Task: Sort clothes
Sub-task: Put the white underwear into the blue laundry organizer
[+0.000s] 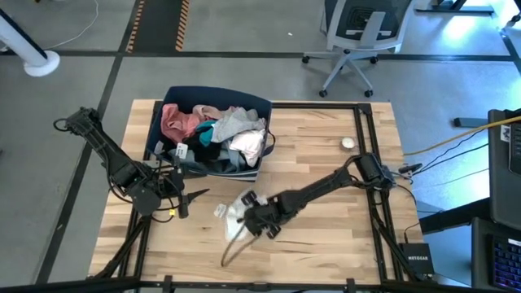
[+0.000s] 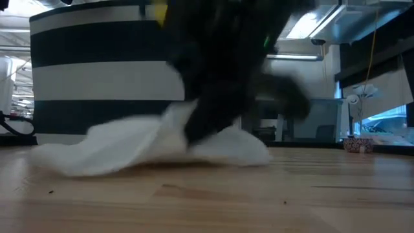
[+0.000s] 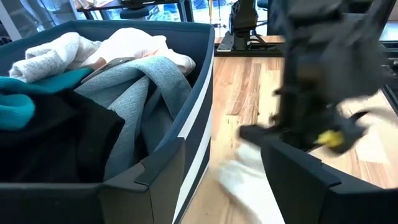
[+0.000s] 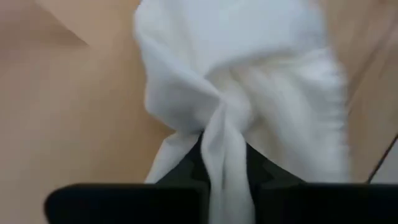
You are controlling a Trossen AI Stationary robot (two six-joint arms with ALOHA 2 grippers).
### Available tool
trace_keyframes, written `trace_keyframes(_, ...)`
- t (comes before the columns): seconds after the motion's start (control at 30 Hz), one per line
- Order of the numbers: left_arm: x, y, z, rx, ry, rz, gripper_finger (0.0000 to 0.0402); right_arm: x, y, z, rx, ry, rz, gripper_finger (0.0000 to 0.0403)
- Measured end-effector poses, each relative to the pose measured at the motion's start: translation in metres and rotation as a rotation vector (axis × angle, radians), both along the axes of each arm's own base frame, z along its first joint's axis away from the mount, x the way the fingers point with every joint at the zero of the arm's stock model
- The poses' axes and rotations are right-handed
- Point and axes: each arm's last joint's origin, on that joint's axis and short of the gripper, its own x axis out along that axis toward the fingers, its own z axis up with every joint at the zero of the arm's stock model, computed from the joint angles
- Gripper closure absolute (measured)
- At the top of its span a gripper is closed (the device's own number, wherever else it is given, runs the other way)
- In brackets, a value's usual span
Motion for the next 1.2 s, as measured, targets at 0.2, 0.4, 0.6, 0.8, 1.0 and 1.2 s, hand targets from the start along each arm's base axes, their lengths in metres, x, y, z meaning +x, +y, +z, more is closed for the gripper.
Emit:
trace_keyframes(0.2, 0.000, 0.000, 0.000, 0.000, 0.000, 0.000, 0.0194, -0.010, 0.020, 0.064, -0.066, -0.091, 0.015, 0.0345)
trace_keyframes(0.4, 0.000, 0.000, 0.000, 0.000, 0.000, 0.000, 0.0194, -0.017, 0.025, 0.134, -0.145, -0.219, 0.019, 0.0371)
trace_keyframes(0.6, 0.000, 0.000, 0.000, 0.000, 0.000, 0.000, 0.0194, -0.017, 0.015, 0.210, -0.264, -0.411, 0.007, 0.0360)
trace_keyframes(0.8, 0.000, 0.000, 0.000, 0.000, 0.000, 0.000, 0.0194, -0.014, -0.018, 0.277, -0.403, -0.599, -0.067, 0.0360)
trace_keyframes(1.0, 0.000, 0.000, 0.000, 0.004, 0.001, -0.002, 0.0194, -0.004, -0.081, 0.295, -0.449, -0.628, -0.240, 0.0362)
trace_keyframes(1.2, 0.000, 0.000, 0.000, 0.008, 0.003, -0.005, 0.0194, 0.016, -0.137, 0.265, -0.351, -0.554, -0.397, 0.0343)
